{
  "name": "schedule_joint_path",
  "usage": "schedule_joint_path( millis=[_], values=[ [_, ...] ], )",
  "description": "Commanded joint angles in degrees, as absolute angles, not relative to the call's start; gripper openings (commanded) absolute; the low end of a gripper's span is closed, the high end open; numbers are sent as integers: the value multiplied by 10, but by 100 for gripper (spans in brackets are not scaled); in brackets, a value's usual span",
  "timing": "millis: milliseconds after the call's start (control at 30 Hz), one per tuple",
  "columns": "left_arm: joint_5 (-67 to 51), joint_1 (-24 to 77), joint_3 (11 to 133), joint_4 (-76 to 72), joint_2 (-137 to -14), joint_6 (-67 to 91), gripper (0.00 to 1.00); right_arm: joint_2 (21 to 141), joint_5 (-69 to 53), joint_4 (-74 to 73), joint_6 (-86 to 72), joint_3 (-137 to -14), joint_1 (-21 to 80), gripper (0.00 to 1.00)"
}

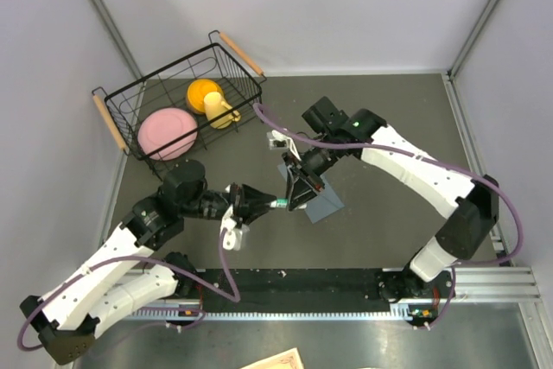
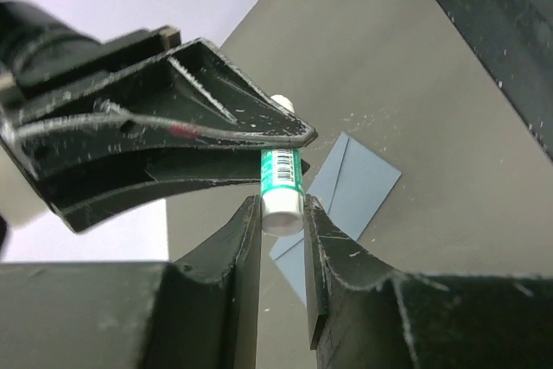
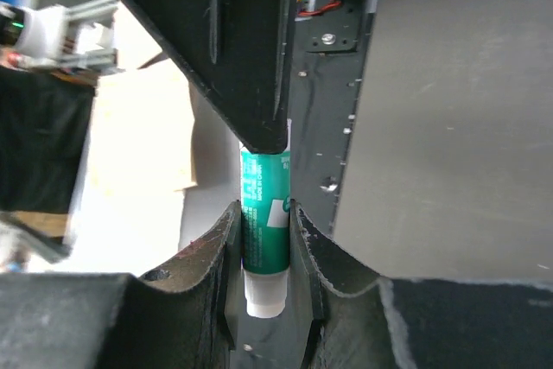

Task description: Place the letter into the envelope and seal it

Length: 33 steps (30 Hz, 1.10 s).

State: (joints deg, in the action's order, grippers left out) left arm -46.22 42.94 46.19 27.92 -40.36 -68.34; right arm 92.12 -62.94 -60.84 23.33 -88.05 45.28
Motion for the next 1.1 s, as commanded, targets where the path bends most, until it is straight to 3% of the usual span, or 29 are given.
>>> schedule_joint_path(
  millis=[0,133,267,467,600,833,867,933,1000,1067],
  values=[
    [-506,430,500,219,-421,-411,0,849,-517,-569,317,-946,457,0],
    [-442,425,476,101,-426,-183,0,796,-406,-489,362,-940,459,0],
    [-388,388,498,50,-472,35,0,712,-297,-316,422,-836,469,0],
    [-473,273,501,-57,-563,372,0,614,-159,-128,622,-676,547,0],
    [-554,247,480,-198,-617,570,0,599,-113,-91,717,-632,570,0],
    [-584,247,462,-305,-614,618,0,594,-83,-85,748,-613,573,0],
    [-586,246,461,-311,-609,614,20,594,-81,-85,722,-620,573,0],
    [-592,240,461,-315,-598,591,32,599,-82,-107,685,-635,569,0],
    [-594,217,466,-298,-576,537,54,605,-100,-145,624,-663,551,0],
    [-581,190,468,-253,-543,458,60,606,-120,-169,552,-687,531,0]
  ],
)
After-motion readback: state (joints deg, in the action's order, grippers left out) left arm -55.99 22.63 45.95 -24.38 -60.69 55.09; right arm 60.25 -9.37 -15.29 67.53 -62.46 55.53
